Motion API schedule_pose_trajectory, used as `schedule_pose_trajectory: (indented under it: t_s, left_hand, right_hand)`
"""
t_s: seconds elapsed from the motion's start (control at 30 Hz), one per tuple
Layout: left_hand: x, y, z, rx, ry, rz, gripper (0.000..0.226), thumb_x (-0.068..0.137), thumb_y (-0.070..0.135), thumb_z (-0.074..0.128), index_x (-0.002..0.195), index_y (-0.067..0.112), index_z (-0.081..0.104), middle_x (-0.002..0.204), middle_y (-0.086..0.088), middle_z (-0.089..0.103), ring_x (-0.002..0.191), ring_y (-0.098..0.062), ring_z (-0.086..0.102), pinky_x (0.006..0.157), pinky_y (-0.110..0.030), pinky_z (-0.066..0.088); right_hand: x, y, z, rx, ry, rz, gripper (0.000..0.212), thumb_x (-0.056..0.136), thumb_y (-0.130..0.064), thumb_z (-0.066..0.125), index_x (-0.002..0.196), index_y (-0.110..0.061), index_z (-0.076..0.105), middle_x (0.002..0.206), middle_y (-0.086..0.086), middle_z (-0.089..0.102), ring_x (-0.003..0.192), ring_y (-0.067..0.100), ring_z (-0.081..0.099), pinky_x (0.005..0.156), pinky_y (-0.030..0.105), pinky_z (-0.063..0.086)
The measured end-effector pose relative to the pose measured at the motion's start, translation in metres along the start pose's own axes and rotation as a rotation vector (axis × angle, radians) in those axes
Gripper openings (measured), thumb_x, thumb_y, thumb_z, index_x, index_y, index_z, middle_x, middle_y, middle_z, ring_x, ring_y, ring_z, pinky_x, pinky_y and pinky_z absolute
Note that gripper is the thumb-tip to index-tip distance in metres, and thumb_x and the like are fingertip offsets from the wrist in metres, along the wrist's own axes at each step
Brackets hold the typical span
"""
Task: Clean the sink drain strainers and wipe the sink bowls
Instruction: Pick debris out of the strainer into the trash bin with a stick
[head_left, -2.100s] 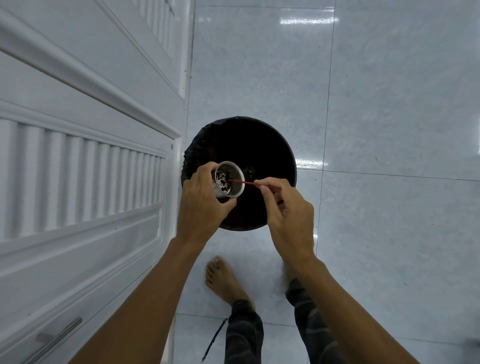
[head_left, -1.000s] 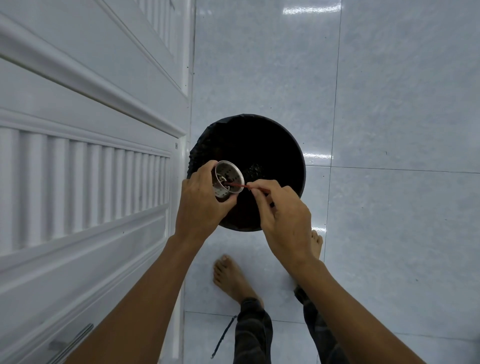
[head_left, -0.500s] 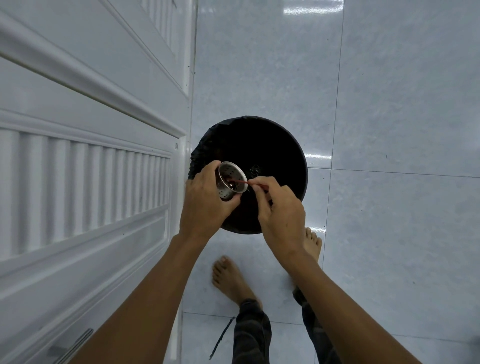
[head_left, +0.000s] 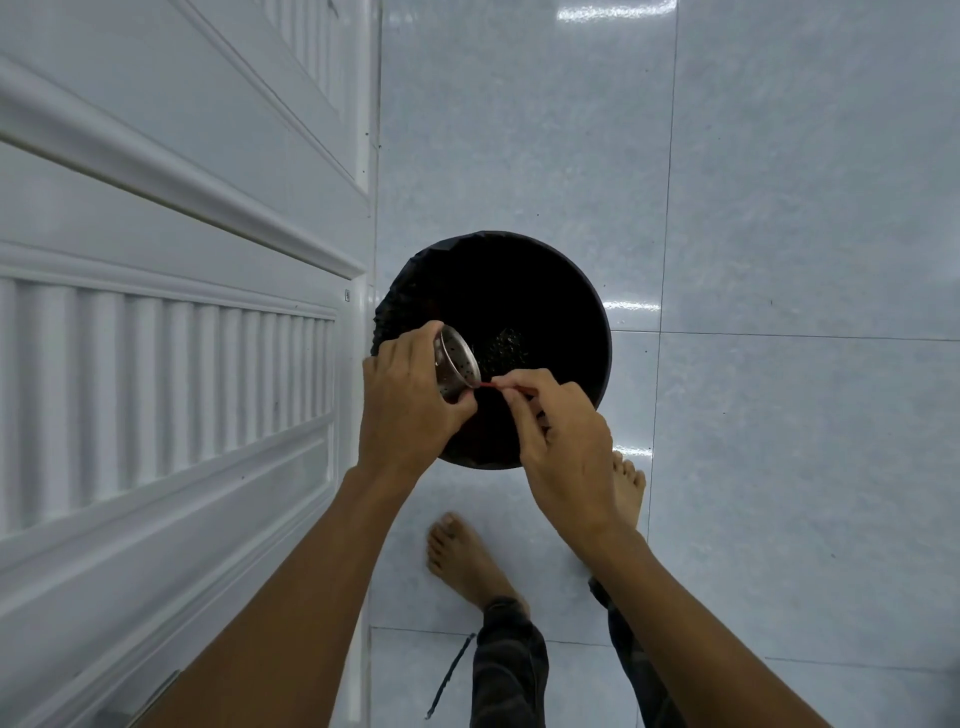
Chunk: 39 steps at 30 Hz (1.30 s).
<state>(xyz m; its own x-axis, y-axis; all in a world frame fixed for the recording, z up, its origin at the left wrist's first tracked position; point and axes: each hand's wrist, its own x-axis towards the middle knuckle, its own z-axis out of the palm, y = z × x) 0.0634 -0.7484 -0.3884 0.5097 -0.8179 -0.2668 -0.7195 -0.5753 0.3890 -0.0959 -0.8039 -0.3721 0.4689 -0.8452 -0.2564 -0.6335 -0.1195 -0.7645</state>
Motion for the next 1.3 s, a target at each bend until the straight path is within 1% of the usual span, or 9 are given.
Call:
schedule_pose_trajectory:
  t_s: [0.17, 0.27, 0.4, 0.57, 0.67, 0.8, 1.0, 1.17, 1.3]
  left_hand:
    - [-0.002, 0.004, 0.003, 0.059, -0.023, 0.009, 0.077, 0.076, 0.039, 0.081, 0.141, 0.011, 0.053, 0.131, -0.008, 0.064, 0.121, -0.029, 0.057, 0.101, -0.042, 0.040]
    - [-0.002, 0.000, 0.004, 0.068, -0.018, -0.026, 0.076, 0.076, 0.039, 0.081, 0.142, 0.012, 0.053, 0.131, -0.009, 0.064, 0.122, -0.031, 0.057, 0.102, -0.043, 0.039]
    - [-0.004, 0.003, 0.007, 0.097, -0.031, -0.005, 0.076, 0.075, 0.039, 0.081, 0.141, 0.013, 0.055, 0.127, -0.009, 0.066, 0.118, -0.032, 0.058, 0.098, -0.043, 0.040]
    - [-0.001, -0.001, 0.010, 0.159, -0.022, -0.087, 0.079, 0.075, 0.047, 0.079, 0.143, 0.016, 0.054, 0.128, -0.010, 0.065, 0.117, -0.034, 0.057, 0.097, -0.046, 0.039]
    - [-0.003, 0.002, 0.014, 0.139, -0.041, -0.075, 0.081, 0.073, 0.049, 0.079, 0.143, 0.016, 0.054, 0.127, -0.009, 0.065, 0.116, -0.032, 0.056, 0.097, -0.046, 0.039]
    - [-0.005, 0.005, 0.017, 0.150, -0.017, -0.095, 0.080, 0.072, 0.050, 0.078, 0.141, 0.017, 0.054, 0.124, -0.008, 0.066, 0.113, -0.032, 0.058, 0.096, -0.047, 0.039]
    - [-0.008, 0.006, 0.014, 0.131, 0.016, -0.125, 0.080, 0.073, 0.051, 0.079, 0.141, 0.015, 0.053, 0.125, -0.008, 0.065, 0.113, -0.031, 0.059, 0.094, -0.046, 0.039]
    - [-0.014, 0.010, 0.012, 0.104, 0.049, -0.154, 0.079, 0.075, 0.048, 0.079, 0.141, 0.014, 0.052, 0.122, -0.010, 0.064, 0.112, -0.030, 0.059, 0.095, -0.045, 0.040]
    - [-0.018, 0.009, 0.015, 0.075, 0.041, -0.164, 0.081, 0.074, 0.047, 0.081, 0.141, 0.013, 0.051, 0.122, -0.010, 0.064, 0.112, -0.030, 0.059, 0.095, -0.044, 0.039]
  right_hand:
    - [0.008, 0.010, 0.002, -0.009, 0.052, 0.138, 0.020, 0.105, -0.027, 0.053, 0.120, -0.024, 0.066, 0.100, -0.004, 0.069, 0.088, 0.012, 0.062, 0.073, 0.035, 0.057]
    - [0.005, 0.006, 0.006, 0.073, 0.119, 0.101, 0.019, 0.104, -0.027, 0.054, 0.119, -0.024, 0.066, 0.104, -0.008, 0.070, 0.090, 0.009, 0.063, 0.076, 0.031, 0.058]
    - [0.000, 0.008, 0.012, 0.052, 0.009, 0.086, 0.019, 0.104, -0.028, 0.054, 0.120, -0.025, 0.065, 0.104, -0.007, 0.070, 0.092, 0.010, 0.063, 0.077, 0.029, 0.057]
    - [0.008, 0.013, 0.011, 0.182, 0.137, 0.191, 0.018, 0.105, -0.028, 0.053, 0.118, -0.025, 0.064, 0.101, -0.008, 0.069, 0.092, 0.011, 0.065, 0.076, 0.026, 0.056]
    - [0.008, 0.009, 0.017, 0.257, 0.031, 0.156, 0.016, 0.104, -0.026, 0.055, 0.116, -0.023, 0.065, 0.102, -0.009, 0.070, 0.094, 0.010, 0.066, 0.082, 0.033, 0.059]
    - [0.015, 0.019, 0.014, 0.191, 0.156, 0.267, 0.015, 0.104, -0.024, 0.055, 0.115, -0.021, 0.065, 0.097, -0.007, 0.069, 0.090, 0.013, 0.066, 0.078, 0.041, 0.058]
    - [0.004, 0.013, 0.014, 0.211, 0.020, 0.125, 0.015, 0.104, -0.027, 0.056, 0.116, -0.025, 0.065, 0.101, -0.010, 0.069, 0.094, 0.008, 0.065, 0.080, 0.034, 0.059]
    - [0.006, 0.025, 0.001, 0.209, 0.191, 0.243, 0.015, 0.104, -0.025, 0.055, 0.116, -0.022, 0.064, 0.098, -0.007, 0.069, 0.091, 0.011, 0.066, 0.077, 0.039, 0.060]
    - [-0.003, 0.016, 0.004, 0.257, 0.016, 0.106, 0.014, 0.104, -0.027, 0.056, 0.114, -0.027, 0.064, 0.102, -0.013, 0.070, 0.097, 0.010, 0.067, 0.080, 0.035, 0.060]
